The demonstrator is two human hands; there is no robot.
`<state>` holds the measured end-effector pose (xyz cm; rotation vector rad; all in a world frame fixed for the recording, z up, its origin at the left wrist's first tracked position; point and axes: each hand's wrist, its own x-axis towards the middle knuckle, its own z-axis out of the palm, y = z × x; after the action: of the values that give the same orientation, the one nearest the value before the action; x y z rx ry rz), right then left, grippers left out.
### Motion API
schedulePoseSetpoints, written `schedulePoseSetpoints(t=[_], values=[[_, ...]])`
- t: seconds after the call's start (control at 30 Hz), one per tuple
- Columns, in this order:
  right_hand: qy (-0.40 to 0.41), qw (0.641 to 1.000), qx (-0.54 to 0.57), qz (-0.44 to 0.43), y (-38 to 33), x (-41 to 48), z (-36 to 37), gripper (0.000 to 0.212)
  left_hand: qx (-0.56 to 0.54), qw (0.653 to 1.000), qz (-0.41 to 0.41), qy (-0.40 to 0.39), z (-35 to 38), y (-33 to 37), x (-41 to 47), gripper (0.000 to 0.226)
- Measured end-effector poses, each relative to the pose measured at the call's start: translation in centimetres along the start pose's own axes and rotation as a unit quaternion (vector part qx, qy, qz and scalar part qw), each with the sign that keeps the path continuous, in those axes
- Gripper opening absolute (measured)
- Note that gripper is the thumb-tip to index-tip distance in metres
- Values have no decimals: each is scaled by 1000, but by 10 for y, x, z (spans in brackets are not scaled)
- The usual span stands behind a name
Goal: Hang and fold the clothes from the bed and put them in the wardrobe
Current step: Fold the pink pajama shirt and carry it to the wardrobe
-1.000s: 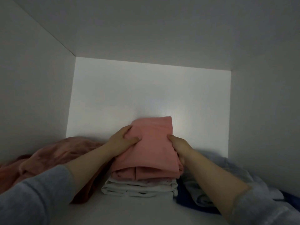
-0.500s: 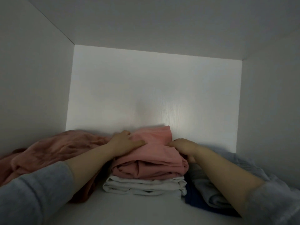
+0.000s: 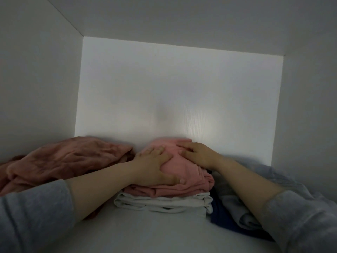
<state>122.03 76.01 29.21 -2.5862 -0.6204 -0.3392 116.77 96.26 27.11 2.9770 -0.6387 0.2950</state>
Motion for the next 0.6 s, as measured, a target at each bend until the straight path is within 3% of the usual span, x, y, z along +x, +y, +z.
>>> schedulePoseSetpoints(t=[0.23, 0.6], values=[[-48, 994, 68, 66, 10, 12, 5, 49, 35, 999, 17, -34, 3, 4, -1, 104], [-13, 993, 53, 101, -8, -16, -12, 44, -26, 997, 28, -72, -10, 3, -10, 101]])
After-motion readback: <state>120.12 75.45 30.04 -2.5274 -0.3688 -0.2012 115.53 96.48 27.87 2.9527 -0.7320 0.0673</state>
